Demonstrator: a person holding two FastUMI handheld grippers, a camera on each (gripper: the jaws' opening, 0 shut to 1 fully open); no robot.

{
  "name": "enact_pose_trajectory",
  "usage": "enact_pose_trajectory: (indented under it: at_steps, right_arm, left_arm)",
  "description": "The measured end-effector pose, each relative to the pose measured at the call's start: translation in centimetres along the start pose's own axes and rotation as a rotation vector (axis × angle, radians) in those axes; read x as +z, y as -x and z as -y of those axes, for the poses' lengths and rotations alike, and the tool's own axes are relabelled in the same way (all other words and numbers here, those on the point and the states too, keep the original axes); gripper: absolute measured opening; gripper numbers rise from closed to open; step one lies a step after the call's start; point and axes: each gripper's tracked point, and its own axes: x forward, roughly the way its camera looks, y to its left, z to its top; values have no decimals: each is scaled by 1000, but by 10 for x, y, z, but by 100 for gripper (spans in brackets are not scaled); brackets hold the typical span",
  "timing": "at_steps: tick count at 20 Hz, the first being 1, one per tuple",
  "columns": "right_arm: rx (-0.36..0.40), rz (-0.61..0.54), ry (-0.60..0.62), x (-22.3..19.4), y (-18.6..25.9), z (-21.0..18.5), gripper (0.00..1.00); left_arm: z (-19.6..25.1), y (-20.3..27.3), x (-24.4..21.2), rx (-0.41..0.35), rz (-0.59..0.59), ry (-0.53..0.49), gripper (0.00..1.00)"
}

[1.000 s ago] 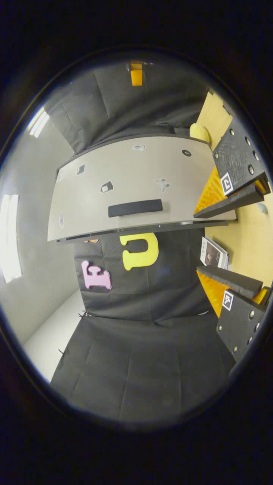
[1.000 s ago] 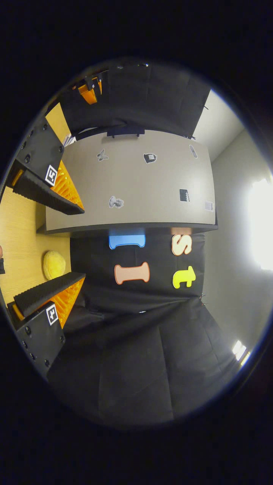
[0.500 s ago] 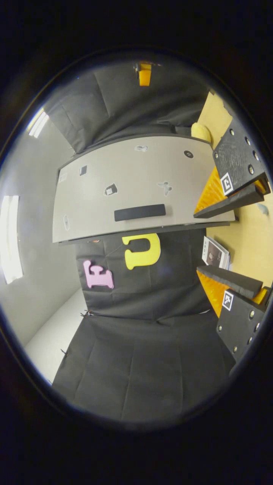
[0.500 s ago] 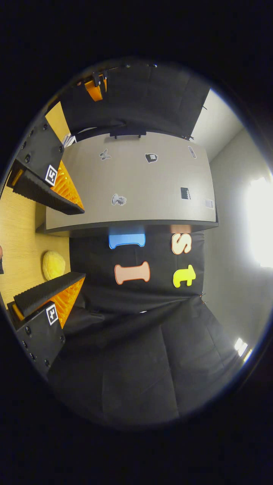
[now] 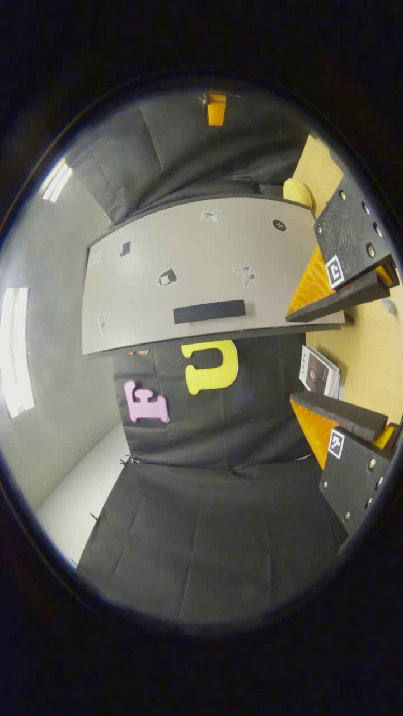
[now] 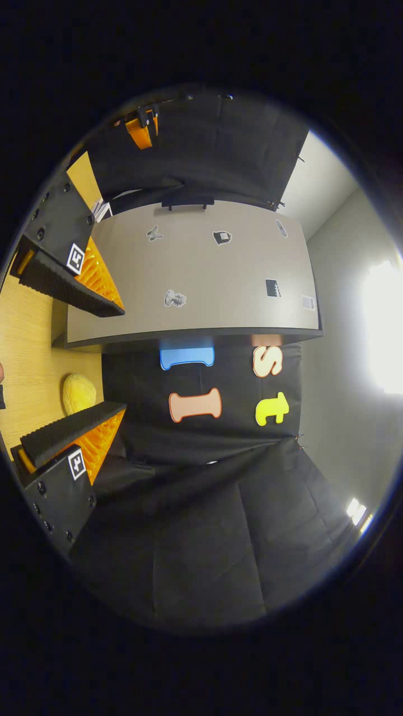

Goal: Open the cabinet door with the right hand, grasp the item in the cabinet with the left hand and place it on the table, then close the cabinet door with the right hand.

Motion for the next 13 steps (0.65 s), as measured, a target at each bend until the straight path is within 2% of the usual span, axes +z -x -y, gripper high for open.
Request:
enact_pose_trajectory:
  at_steps: [3,4,5,6,7,10,11,13]
  right_arm:
    - [-6,8,1,3,-2,2,96]
    - [-8,10,2,4,-4,4,92]
    - [-10,14,1,5,-8,5,92]
    - [-10,17,-1,6,-9,5,97]
    - [-10,19,-2,6,-9,5,92]
    - [-11,20,-1,5,-8,5,92]
    - [-10,21,-1,5,-9,5,96]
    - [-7,15,-5,4,-9,4,97]
  left_arm:
    - [2,0,0,-1,2,-4,75]
    - [2,0,0,-2,4,-6,75]
    - [2,0,1,-2,5,-7,75]
    - [3,0,1,-3,6,-6,75]
    - [3,-1,0,-3,6,-6,75]
    - [1,2,0,-1,5,-3,75]
    - [1,1,0,-2,6,-2,75]
    - [1,1,0,-1,5,-2,76]
